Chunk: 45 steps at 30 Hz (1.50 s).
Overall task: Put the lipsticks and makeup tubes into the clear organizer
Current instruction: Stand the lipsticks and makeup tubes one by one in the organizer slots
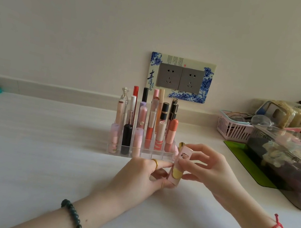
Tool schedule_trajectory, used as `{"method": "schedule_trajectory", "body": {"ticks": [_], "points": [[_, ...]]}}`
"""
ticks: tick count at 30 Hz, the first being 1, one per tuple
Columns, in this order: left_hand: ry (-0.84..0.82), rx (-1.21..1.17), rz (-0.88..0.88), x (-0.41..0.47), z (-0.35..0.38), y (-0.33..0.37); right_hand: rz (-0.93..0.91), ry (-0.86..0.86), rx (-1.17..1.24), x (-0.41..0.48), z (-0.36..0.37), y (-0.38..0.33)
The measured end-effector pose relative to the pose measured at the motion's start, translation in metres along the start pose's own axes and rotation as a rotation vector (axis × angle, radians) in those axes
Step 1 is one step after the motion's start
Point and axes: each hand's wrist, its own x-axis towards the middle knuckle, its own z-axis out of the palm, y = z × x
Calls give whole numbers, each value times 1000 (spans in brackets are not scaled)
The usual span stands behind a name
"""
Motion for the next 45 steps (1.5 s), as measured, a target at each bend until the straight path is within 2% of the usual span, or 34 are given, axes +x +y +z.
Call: {"method": "schedule_trajectory", "body": {"ticks": [5,10,18,26,45], "points": [[81,-46,14,4,-4,-6,-94,13,87,3,10,-10],[176,-77,-16,10,-10,-15,-217,59,-85,20,21,-18],[289,-169,-101,18,-21,-33,-384,62,-220,54,51,-24],[254,-149,-82,19,-22,-39,-396,92,-320,71,59,-8],[219,-144,-100,17,-18,-37,-355,157,-380,69,66,7]]}}
